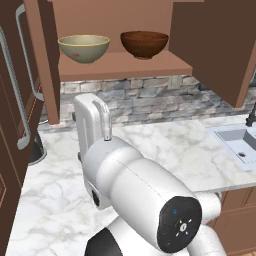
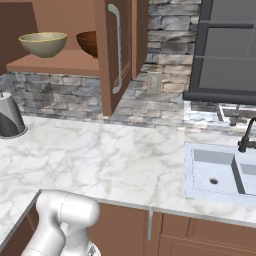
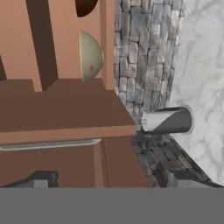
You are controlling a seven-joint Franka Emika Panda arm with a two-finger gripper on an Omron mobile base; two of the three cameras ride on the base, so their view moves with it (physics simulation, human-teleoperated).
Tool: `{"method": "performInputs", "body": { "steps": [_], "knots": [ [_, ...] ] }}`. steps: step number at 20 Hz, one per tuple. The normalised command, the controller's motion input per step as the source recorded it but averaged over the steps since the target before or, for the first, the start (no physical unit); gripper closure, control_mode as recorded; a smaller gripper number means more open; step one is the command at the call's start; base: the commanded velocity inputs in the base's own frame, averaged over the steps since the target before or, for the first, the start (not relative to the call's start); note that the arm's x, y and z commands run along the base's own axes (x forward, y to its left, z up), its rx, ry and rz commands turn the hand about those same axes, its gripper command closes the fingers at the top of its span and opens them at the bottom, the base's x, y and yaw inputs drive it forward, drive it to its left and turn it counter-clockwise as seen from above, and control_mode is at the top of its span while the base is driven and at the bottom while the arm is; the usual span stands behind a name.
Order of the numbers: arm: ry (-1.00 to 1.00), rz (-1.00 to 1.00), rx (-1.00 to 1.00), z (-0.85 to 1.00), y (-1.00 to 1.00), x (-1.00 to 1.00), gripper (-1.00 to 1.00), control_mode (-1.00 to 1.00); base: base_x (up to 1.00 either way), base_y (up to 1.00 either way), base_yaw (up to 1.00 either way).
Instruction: Open the cabinet. Pick the bowls from the counter and place them in the cabinet. Then close the cabinet.
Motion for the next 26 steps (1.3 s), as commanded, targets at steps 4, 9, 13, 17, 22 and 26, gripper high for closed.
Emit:
{"method": "performInputs", "body": {
  "steps": [4,9,13,17,22,26],
  "knots": [
    [-0.02,-0.1,0.0,-0.01,0.01,0.32,-1.0,-1.0,0.0,0.0,0.0],
    [-0.02,-0.06,0.0,-0.05,0.23,0.28,-1.0,-1.0,0.0,0.0,0.0],
    [-0.04,-0.06,0.0,-0.01,0.41,0.38,-1.0,-1.0,0.0,0.0,0.0],
    [-0.01,-0.06,0.0,0.0,0.48,0.36,-1.0,-1.0,0.0,0.0,0.0],
    [0.0,-0.01,0.0,0.0,0.12,0.37,-1.0,-1.0,0.0,0.0,0.0],
    [0.0,0.0,0.0,0.0,0.03,0.29,-1.0,-1.0,0.0,0.0,0.0]
  ]
}}
